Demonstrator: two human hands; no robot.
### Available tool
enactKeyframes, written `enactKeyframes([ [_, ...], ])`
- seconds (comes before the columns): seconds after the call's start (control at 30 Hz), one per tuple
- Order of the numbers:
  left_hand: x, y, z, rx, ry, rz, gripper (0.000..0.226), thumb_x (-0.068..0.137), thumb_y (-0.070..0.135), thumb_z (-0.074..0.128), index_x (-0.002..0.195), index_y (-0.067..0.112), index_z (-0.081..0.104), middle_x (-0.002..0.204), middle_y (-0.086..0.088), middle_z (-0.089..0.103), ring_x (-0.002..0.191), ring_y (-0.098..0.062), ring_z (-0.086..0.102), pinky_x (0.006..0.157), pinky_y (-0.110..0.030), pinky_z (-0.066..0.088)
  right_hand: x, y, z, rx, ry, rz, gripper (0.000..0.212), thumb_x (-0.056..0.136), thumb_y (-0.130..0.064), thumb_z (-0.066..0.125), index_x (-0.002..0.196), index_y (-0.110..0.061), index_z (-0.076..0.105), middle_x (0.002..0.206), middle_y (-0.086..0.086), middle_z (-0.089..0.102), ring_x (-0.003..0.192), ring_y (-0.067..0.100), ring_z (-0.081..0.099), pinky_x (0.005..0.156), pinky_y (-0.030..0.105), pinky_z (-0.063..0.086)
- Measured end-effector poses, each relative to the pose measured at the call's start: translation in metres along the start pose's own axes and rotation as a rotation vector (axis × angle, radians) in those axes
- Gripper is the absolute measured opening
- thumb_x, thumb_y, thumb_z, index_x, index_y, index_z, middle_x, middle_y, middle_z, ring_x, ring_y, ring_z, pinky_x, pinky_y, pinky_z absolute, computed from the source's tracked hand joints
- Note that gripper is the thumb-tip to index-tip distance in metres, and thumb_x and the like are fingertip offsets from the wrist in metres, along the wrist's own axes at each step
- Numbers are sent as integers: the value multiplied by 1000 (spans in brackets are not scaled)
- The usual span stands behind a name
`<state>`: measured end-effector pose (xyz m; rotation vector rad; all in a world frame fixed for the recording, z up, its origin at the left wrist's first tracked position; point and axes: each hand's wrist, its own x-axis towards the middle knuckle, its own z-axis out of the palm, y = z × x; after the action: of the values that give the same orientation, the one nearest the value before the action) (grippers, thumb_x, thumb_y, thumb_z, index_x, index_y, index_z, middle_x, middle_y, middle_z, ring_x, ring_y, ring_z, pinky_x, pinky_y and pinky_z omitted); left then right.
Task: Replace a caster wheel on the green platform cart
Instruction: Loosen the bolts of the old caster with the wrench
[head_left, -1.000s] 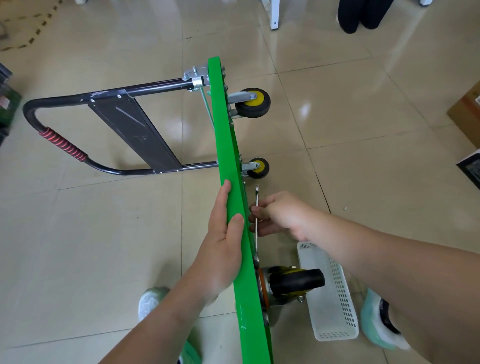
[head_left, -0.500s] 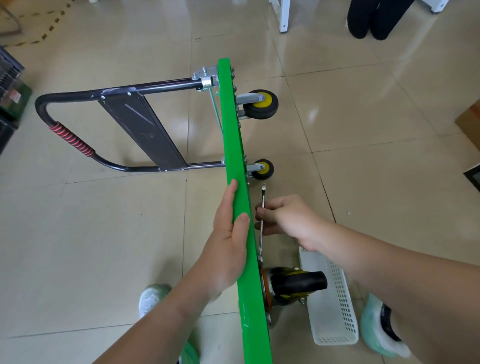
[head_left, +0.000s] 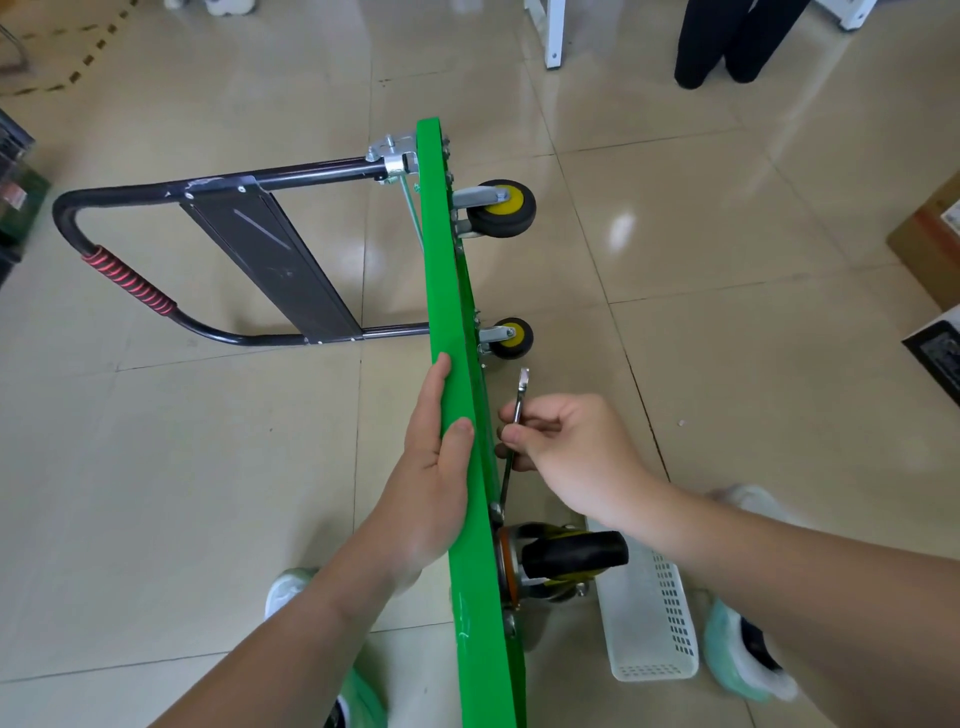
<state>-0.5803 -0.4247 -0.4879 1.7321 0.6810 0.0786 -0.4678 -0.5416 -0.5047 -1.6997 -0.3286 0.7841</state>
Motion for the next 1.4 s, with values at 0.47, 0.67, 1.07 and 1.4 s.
enactKeyframes([
  [0.47, 1, -1, -2, 37, -9, 2, 58, 112, 32, 30, 153, 66, 7, 165, 24, 23, 148, -3, 34, 125, -42, 30, 35, -4, -4, 81, -52, 303, 8, 95, -3, 65, 90, -8, 68, 93, 14, 72, 74, 26, 75, 73, 36, 64],
  [0.67, 0, -2, -5, 35, -16, 14, 58, 112, 29, 30, 156, 60, 8, 165, 25, 22, 148, 2, 30, 127, -38, 26, 44, 3, 1, 145, -59, 389, 7, 95, -4, 64, 102, -1, 65, 91, 14, 70, 71, 25, 75, 69, 36, 64],
  [1.07, 0, -3, -3, 9, 7, 20, 58, 113, 26, 33, 157, 57, 12, 166, 23, 23, 148, 5, 29, 127, -34, 24, 55, 17, 4, 241, -72, 484, 34, 93, -2, 66, 124, 9, 56, 92, 16, 67, 60, 25, 73, 58, 36, 62],
  [1.4, 3, -6, -3, -7, 3, 32, 58, 111, 30, 34, 156, 61, 12, 166, 21, 24, 150, 0, 30, 127, -40, 26, 60, 17, 12, 91, -146, 380, 28, 95, -8, 66, 120, 2, 65, 101, 18, 73, 76, 25, 74, 78, 43, 63],
])
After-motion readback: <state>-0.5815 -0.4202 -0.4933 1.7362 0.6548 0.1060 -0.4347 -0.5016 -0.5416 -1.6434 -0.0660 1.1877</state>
